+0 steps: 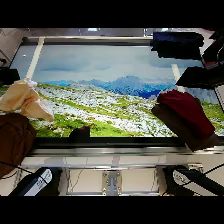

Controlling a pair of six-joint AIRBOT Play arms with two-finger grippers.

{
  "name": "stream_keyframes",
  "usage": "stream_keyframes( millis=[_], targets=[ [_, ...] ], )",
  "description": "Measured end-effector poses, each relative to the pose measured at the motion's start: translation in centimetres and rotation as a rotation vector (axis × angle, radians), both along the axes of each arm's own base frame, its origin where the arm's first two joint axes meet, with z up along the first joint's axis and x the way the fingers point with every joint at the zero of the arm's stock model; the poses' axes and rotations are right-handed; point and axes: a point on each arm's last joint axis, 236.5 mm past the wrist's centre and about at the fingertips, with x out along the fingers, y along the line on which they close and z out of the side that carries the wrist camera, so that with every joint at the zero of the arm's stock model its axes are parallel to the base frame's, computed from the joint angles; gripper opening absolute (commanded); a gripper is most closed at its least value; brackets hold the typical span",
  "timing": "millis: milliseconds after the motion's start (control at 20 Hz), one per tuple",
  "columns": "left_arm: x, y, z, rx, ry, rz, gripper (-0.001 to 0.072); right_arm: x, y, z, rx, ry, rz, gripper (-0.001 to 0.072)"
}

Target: Fold the shirts.

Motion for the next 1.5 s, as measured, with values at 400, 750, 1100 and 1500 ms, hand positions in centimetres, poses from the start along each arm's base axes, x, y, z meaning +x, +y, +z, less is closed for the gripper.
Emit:
stream_keyframes(
  millis=[400,750,1100,1500],
  targets=[
    [0.0,0.0,0.0,0.000,0.000,0.000,0.0013,-0.9,0.0,-0.4,-0.003,0.038,0.010,0.0612],
    [0.0,0.0,0.0,0.000,0.000,0.000,0.0014,-0.6,0.0,-0.2,-0.003,0.025,0.010,0.0612],
    [0.7,2.5,-0.7,0.066,0.010,0.063,0.0405,2.1,0.0,1.1,0.011,-0.099,-0.018,0.0612],
    [1.0,14.0,-13.2,0.090,0.330,0.408,0.0703,4.1,0.0,2.3,0.023,-0.192,-0.041,0.0612]
  ],
)
